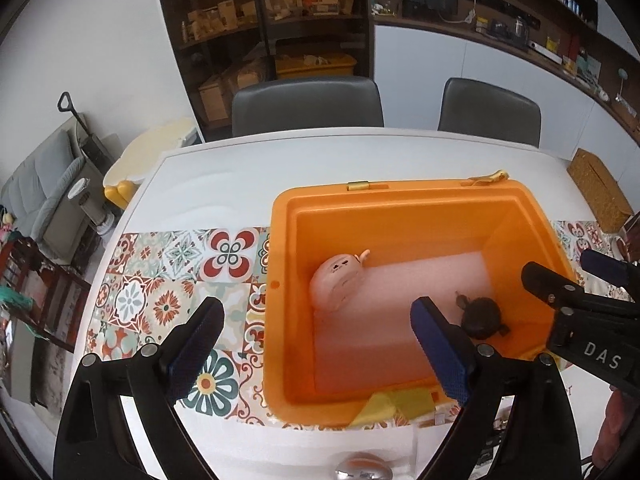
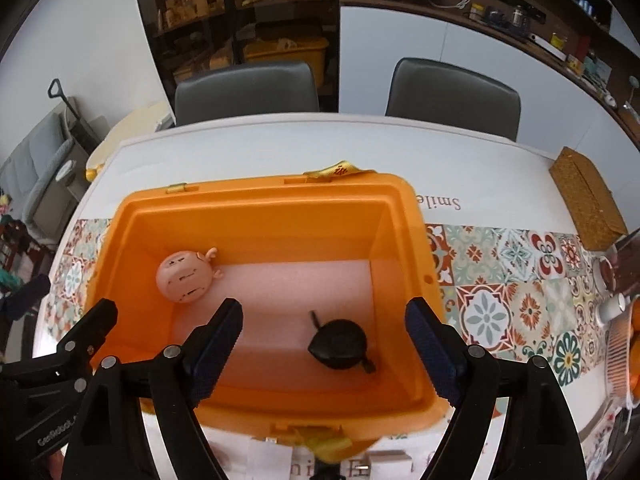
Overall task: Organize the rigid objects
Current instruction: 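Withdraw both tools from the crate back toward the remaining table items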
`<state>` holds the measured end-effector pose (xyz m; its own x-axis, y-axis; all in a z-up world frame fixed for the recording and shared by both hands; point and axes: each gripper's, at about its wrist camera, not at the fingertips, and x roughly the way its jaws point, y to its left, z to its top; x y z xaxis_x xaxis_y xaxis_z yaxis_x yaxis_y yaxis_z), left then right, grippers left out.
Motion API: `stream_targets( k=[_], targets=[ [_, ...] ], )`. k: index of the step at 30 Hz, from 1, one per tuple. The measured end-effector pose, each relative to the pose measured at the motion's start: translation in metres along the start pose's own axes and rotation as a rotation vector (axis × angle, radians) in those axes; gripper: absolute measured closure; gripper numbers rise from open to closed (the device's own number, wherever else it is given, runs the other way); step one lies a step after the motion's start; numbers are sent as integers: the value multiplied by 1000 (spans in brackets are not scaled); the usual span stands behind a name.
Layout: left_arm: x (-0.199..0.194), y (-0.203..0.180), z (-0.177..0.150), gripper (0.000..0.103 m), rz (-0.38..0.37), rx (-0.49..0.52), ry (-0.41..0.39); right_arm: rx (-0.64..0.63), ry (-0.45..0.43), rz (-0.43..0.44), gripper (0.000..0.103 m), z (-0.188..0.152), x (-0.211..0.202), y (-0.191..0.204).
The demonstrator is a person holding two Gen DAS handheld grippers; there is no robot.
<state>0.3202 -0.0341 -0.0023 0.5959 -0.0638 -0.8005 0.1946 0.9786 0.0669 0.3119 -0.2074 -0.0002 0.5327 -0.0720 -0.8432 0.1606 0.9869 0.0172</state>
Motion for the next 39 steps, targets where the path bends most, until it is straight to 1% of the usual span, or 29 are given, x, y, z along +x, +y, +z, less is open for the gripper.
stream_targets(
  k=[6, 10, 14, 22, 27, 32, 35, 39],
  targets=[
    [-20, 1, -11, 7, 3, 4, -40, 6, -46, -21, 20, -13, -24, 2],
    [-31, -1, -19, 7, -6, 11, -51, 9, -63, -30, 20, -22, -36, 2],
    [-44, 2, -29, 7, -22, -9, -62, 13, -83, -19, 20, -33, -49, 2],
    [-62, 7, -50, 7, -55, -40, -59, 45, -135, 4, 20, -60, -77, -3],
    [-73, 8, -65, 7, -47, -53, -71, 54, -139, 15, 20, -75, -84, -3],
    [-82, 8, -78, 7, -59, -47, -97, 68, -137, 30, 20, -91, -87, -6],
    [-84, 6, -86, 7, -91, -33, -101, 72, -134, 35, 20, -99, -88, -7],
    [-85, 4, -94, 7, -104, -29, -118, 77, -126, 53, 20, -111, -86, -7]
  ],
)
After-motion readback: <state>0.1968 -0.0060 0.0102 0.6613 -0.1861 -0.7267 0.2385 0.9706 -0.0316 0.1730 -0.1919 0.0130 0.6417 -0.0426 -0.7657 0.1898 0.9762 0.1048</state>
